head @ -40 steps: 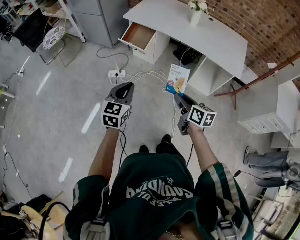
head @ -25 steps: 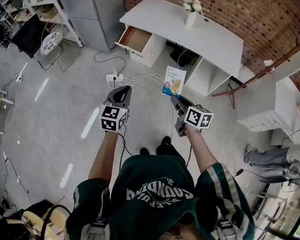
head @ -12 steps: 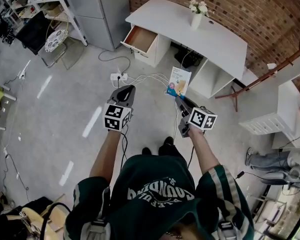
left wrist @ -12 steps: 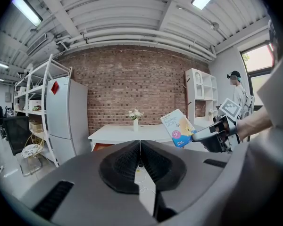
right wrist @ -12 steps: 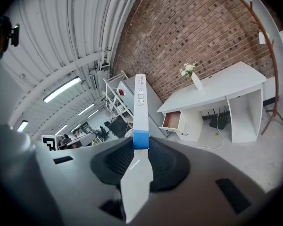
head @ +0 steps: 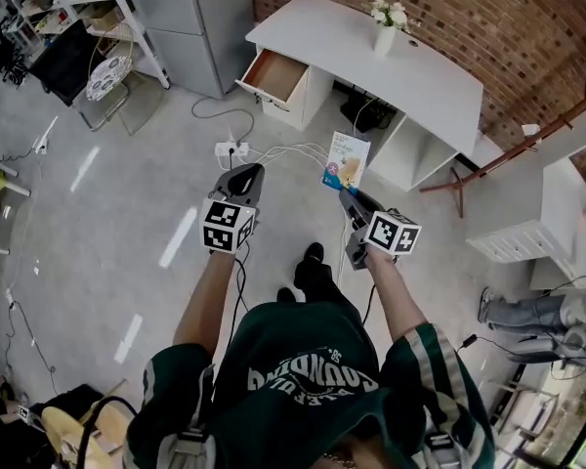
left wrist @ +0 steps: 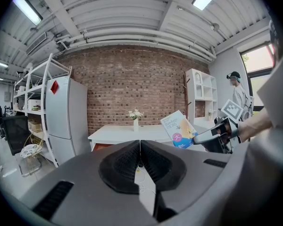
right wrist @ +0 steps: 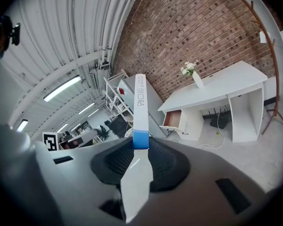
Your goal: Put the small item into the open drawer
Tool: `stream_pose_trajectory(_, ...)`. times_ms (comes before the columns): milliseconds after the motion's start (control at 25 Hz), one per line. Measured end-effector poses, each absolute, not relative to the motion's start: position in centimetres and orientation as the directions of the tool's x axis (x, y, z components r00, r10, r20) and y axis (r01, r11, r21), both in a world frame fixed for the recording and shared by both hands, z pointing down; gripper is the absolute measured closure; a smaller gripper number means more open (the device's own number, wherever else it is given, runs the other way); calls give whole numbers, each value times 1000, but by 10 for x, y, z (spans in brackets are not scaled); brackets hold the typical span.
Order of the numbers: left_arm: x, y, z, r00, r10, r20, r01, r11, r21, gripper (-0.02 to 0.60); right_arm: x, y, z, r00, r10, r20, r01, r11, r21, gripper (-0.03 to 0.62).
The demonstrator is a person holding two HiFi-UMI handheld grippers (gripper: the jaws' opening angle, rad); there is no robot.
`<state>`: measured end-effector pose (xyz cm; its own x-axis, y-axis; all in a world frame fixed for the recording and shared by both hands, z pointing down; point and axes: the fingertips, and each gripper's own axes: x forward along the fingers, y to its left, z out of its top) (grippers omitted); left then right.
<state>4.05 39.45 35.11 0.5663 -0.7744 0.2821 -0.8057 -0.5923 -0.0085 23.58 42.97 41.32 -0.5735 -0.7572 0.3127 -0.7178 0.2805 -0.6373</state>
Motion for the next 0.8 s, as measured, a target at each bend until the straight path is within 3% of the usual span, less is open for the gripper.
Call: stream_pose_trajectory(800,30,264,376,542,-769,339,-820,-572,13,563,222,298,443,-603,-722,340,-693,263,-671,484)
